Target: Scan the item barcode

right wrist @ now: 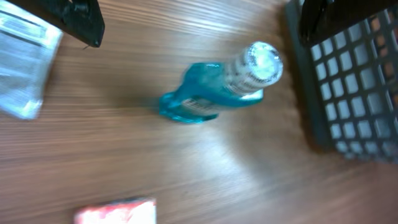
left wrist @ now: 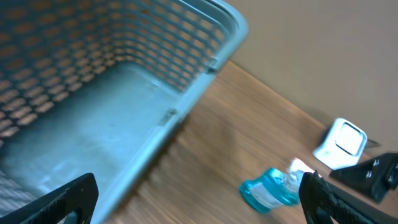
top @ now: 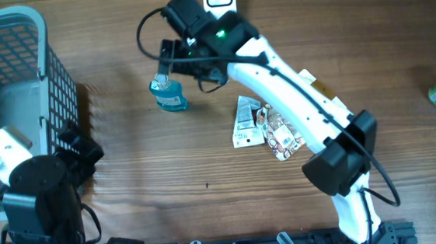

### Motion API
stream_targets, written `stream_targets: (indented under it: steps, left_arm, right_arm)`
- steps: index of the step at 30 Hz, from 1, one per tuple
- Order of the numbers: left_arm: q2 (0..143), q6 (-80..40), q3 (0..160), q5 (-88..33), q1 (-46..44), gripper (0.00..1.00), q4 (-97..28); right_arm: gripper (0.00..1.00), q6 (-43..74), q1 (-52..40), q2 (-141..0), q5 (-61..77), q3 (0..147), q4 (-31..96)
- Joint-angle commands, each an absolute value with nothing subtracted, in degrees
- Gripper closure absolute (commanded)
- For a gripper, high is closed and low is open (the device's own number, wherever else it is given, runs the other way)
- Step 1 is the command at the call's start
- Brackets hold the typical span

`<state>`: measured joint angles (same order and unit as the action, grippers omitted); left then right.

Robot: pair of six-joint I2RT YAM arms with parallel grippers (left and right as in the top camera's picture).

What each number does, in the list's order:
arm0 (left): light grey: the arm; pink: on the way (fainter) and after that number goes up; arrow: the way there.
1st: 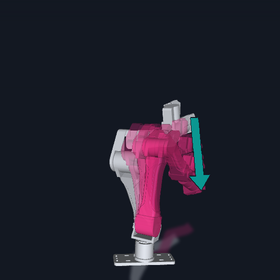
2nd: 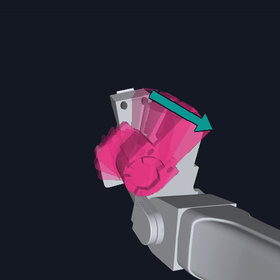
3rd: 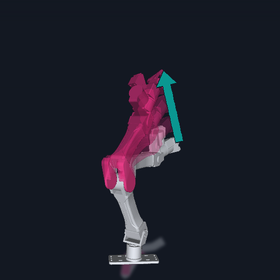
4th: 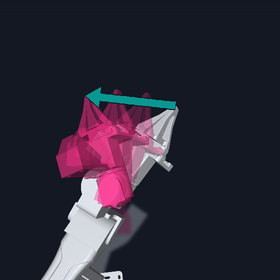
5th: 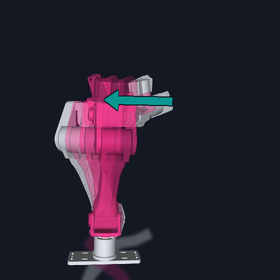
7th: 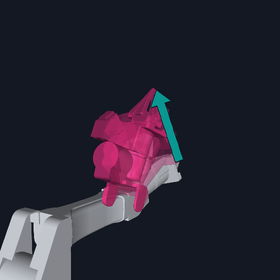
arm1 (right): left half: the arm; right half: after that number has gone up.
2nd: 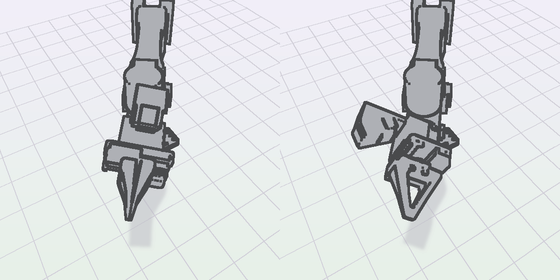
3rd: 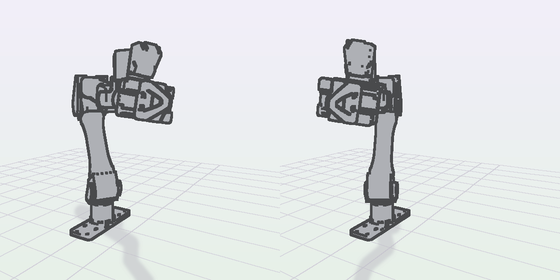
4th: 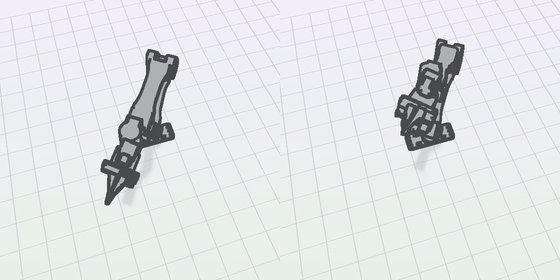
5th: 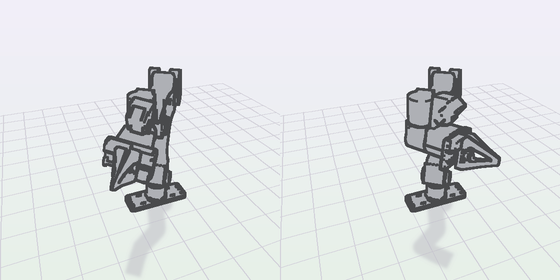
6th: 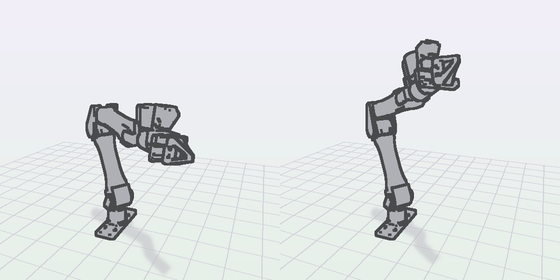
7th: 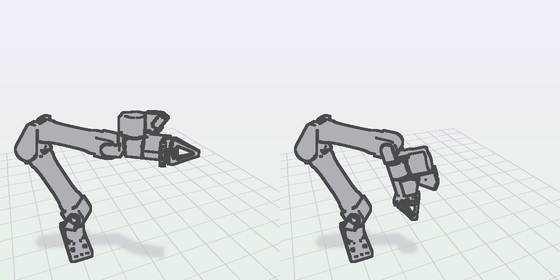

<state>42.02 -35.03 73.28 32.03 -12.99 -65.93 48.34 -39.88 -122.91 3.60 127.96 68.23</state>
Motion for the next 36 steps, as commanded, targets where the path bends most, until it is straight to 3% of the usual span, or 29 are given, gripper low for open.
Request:
stream_targets:
  steps: [1, 16, 22, 36]
  left_arm:
    - [45.7, -31.3, 73.7, 21.8, -12.6, 0.0, -63.0]
    - [84.3, -24.5, 73.7, 9.7, -13.4, 0.0, -47.6]
    - [89.9, -22.9, 73.7, 5.1, -13.9, 0.0, -45.7]
    - [86.2, -22.9, 73.7, 7.7, -14.4, 0.0, -45.9]
  right_arm:
    - [0.0, 44.9, -34.2, -122.5, -1.9, 135.6, 72.8]
    - [0.0, 34.7, -3.9, -120.1, 0.0, 138.8, 91.1]
    - [0.0, 32.9, -2.1, -120.1, -0.9, 138.8, 91.5]
    - [0.0, 32.6, -2.4, -120.2, -1.8, 138.7, 90.9]
